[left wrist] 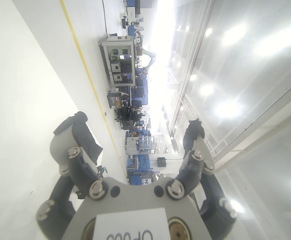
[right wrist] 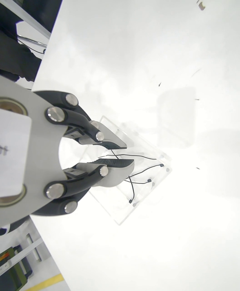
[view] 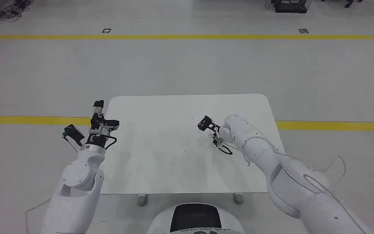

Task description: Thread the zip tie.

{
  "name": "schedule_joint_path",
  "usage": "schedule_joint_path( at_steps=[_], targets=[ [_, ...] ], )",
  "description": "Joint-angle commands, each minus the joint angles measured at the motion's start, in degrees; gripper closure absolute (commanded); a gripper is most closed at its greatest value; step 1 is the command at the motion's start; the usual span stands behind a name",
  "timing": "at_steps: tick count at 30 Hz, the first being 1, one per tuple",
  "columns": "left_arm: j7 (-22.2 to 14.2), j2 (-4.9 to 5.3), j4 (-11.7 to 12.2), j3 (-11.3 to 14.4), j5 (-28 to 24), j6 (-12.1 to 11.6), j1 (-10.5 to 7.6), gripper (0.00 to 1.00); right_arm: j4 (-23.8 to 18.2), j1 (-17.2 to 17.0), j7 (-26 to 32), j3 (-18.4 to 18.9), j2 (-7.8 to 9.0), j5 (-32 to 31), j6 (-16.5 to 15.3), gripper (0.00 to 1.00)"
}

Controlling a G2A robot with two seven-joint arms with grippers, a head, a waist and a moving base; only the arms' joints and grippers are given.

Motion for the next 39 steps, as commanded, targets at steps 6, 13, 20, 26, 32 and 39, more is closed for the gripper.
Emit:
schedule_joint_path(
  at_steps=[6,13,20,26,32,39],
  targets=[
    [0.0,0.0,0.0,0.0,0.0,0.0,0.0,0.0,1.5,0.2,-1.3,-1.4,-0.51,1.6,0.0,0.87],
    [0.0,0.0,0.0,0.0,0.0,0.0,0.0,0.0,2.7,0.4,-2.4,-2.7,-0.76,3.1,0.0,0.86],
    [0.0,0.0,0.0,0.0,0.0,0.0,0.0,0.0,3.8,0.6,-3.2,-3.8,-0.99,4.4,0.0,0.85],
    [0.0,0.0,0.0,0.0,0.0,0.0,0.0,0.0,4.2,0.8,-3.2,-4.7,-1.18,5.4,0.0,0.85],
    [0.0,0.0,0.0,0.0,0.0,0.0,0.0,0.0,4.4,0.9,-3.1,-5.7,-1.35,6.4,0.0,0.89],
    [0.0,0.0,0.0,0.0,0.0,0.0,0.0,0.0,4.5,1.0,-2.4,-6.8,-1.46,7.8,0.0,0.89]
  ],
)
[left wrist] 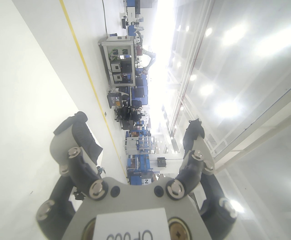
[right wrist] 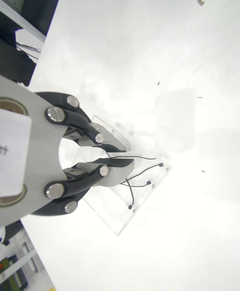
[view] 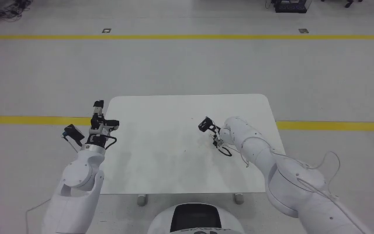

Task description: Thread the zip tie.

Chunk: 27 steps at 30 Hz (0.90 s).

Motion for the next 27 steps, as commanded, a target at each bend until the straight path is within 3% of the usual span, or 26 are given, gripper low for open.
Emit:
schedule_joint_path(
  at_steps=[1,27],
  targets=[
    [0.0,0.0,0.0,0.0,0.0,0.0,0.0,0.0,0.0,0.1,0.5,-0.3,-0.03,0.6,0.0,0.88],
    [0.0,0.0,0.0,0.0,0.0,0.0,0.0,0.0,0.0,0.8,1.2,-4.2,-0.15,4.8,0.0,0.87]
  ],
)
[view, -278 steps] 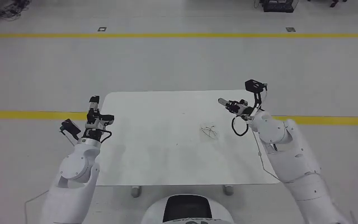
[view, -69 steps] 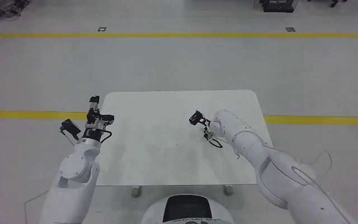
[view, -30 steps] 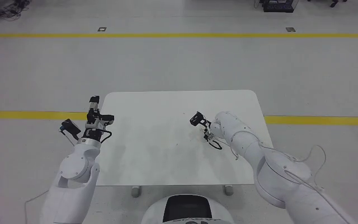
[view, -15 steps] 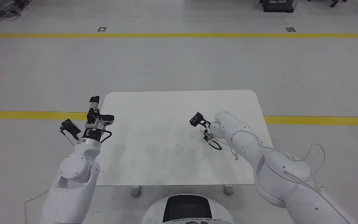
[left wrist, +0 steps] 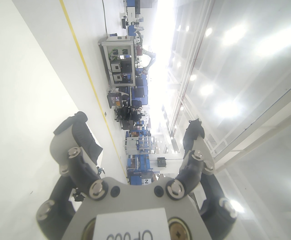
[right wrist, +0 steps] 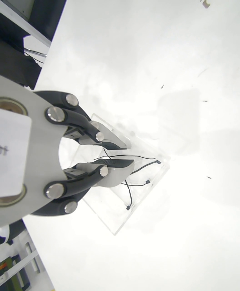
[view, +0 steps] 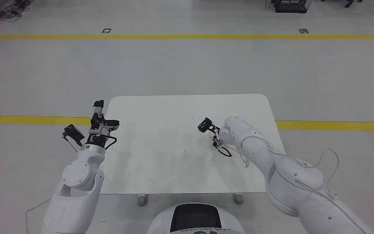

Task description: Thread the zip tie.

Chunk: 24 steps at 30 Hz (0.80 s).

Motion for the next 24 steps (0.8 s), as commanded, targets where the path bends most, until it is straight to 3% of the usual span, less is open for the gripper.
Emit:
schedule_joint_path(
  at_steps=[1,12,24],
  targets=[
    [0.0,0.0,0.0,0.0,0.0,0.0,0.0,0.0,0.1,0.0,0.0,-0.2,-0.01,0.3,0.0,0.89],
    [0.0,0.0,0.0,0.0,0.0,0.0,0.0,0.0,0.8,0.2,0.8,-0.5,-0.24,0.8,0.0,1.0],
    [0.0,0.0,0.0,0.0,0.0,0.0,0.0,0.0,0.8,0.4,0.2,-0.5,-0.28,0.2,0.0,1.0]
  ],
)
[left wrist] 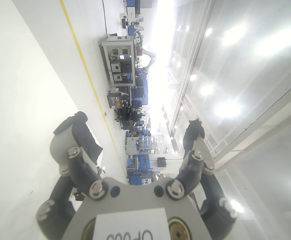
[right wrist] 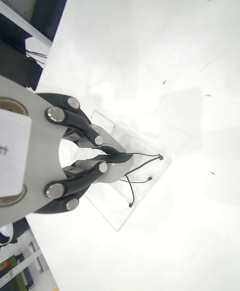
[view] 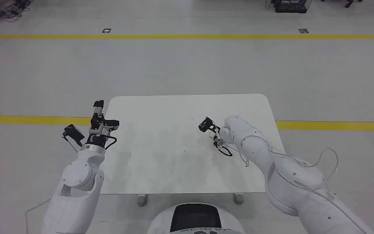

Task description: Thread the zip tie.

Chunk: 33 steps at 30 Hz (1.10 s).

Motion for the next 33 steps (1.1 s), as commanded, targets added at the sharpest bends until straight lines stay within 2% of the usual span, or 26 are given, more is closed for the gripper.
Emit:
schedule_joint_path(
  at_steps=[1,4,14,22,33],
  targets=[
    [0.0,0.0,0.0,0.0,0.0,0.0,0.0,0.0,-0.1,0.0,-0.2,0.0,0.03,-0.2,0.0,1.0],
    [0.0,0.0,0.0,0.0,0.0,0.0,0.0,0.0,-0.2,0.0,-0.4,0.0,0.09,-0.4,0.0,0.76],
    [0.0,0.0,0.0,0.0,0.0,0.0,0.0,0.0,-0.5,-0.3,-0.5,0.0,0.17,-0.5,0.0,0.78],
    [0.0,0.0,0.0,0.0,0.0,0.0,0.0,0.0,-0.7,-0.5,-0.4,0.0,0.25,-0.3,0.0,0.85],
    [0.0,0.0,0.0,0.0,0.0,0.0,0.0,0.0,-0.5,-0.7,-0.1,0.0,0.22,-0.3,0.0,0.87]
  ],
)
